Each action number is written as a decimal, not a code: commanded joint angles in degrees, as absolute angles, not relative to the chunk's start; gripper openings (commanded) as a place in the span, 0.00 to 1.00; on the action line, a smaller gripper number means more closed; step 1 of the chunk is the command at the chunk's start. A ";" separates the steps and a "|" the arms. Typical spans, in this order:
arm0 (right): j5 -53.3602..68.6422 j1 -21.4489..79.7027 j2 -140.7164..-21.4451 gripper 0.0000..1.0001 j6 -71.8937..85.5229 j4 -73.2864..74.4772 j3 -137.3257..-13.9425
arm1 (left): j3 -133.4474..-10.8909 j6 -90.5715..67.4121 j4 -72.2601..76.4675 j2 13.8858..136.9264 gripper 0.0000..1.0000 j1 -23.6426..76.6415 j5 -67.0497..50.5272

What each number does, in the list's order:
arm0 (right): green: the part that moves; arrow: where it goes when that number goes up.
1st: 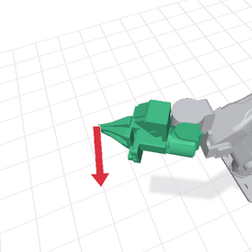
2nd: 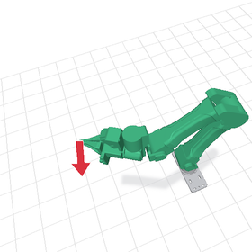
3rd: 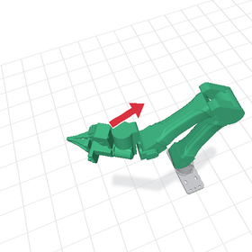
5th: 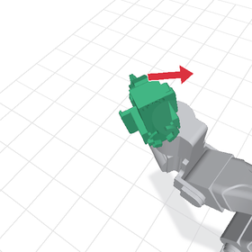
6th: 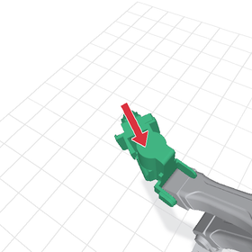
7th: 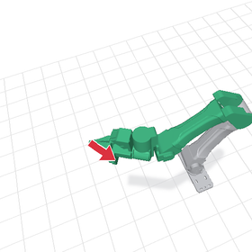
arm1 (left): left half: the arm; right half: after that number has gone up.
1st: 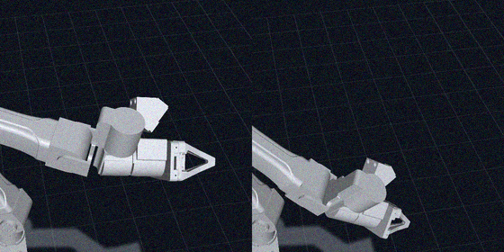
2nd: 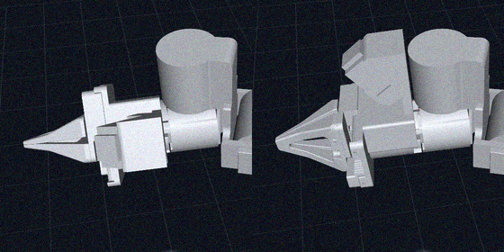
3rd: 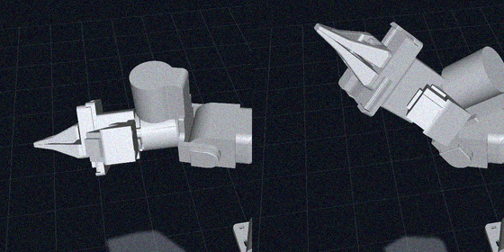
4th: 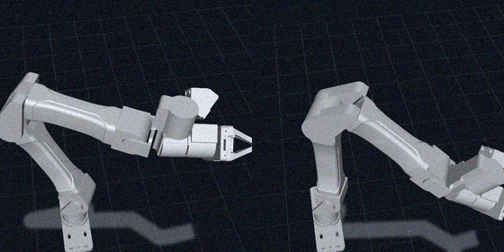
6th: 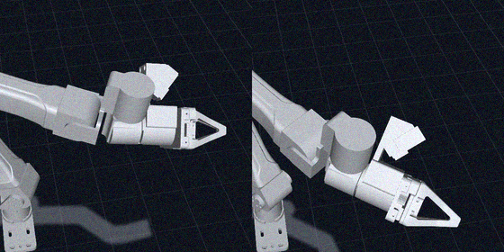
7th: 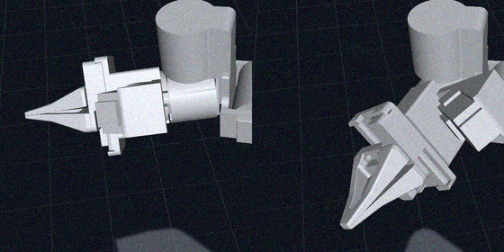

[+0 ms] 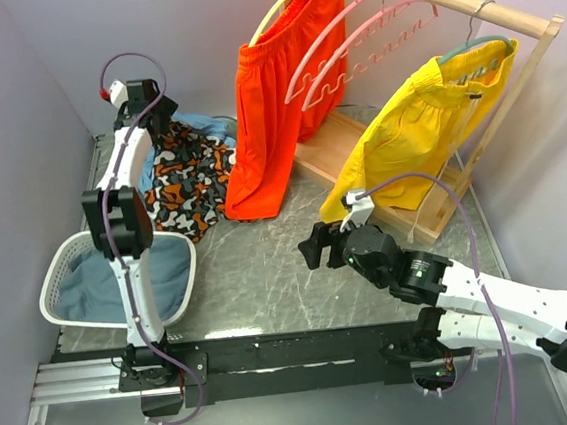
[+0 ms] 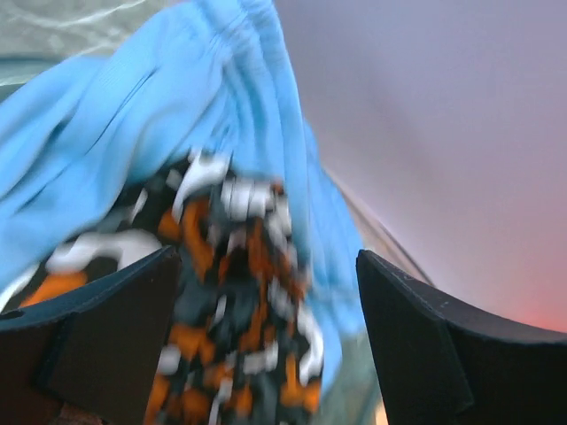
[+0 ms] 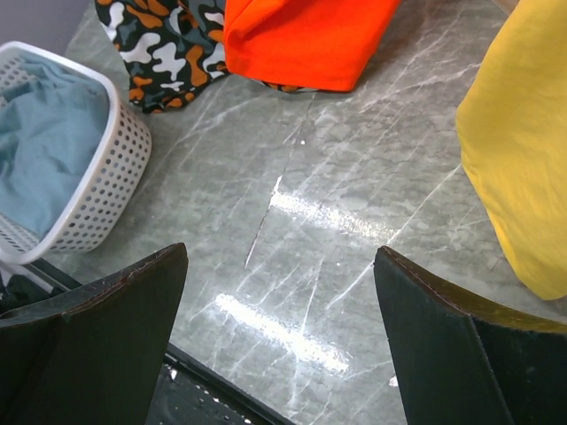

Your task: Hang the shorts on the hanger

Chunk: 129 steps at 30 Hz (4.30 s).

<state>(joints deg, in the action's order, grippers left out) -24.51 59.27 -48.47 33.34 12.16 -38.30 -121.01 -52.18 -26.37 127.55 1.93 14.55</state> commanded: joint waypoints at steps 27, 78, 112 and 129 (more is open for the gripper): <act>-26.89 58.97 -50.01 0.93 30.59 13.97 -44.29 | -120.66 -39.38 -19.66 99.78 0.01 2.11 5.45; -54.31 68.82 -87.74 0.01 24.79 14.76 -91.87 | -102.56 -37.62 -27.77 62.31 0.01 20.48 1.93; -41.14 64.34 -54.85 0.00 43.06 28.93 -54.51 | -59.05 -44.05 -8.07 59.50 0.43 24.77 -18.13; -36.83 62.93 -51.33 0.00 44.91 25.40 -43.95 | -111.42 -16.35 -13.62 92.97 0.54 39.37 -3.68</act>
<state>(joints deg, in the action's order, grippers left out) -36.53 63.33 -52.84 44.10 28.45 -44.51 -103.44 -23.88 -14.94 86.67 38.87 -0.84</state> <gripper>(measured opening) 0.019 0.582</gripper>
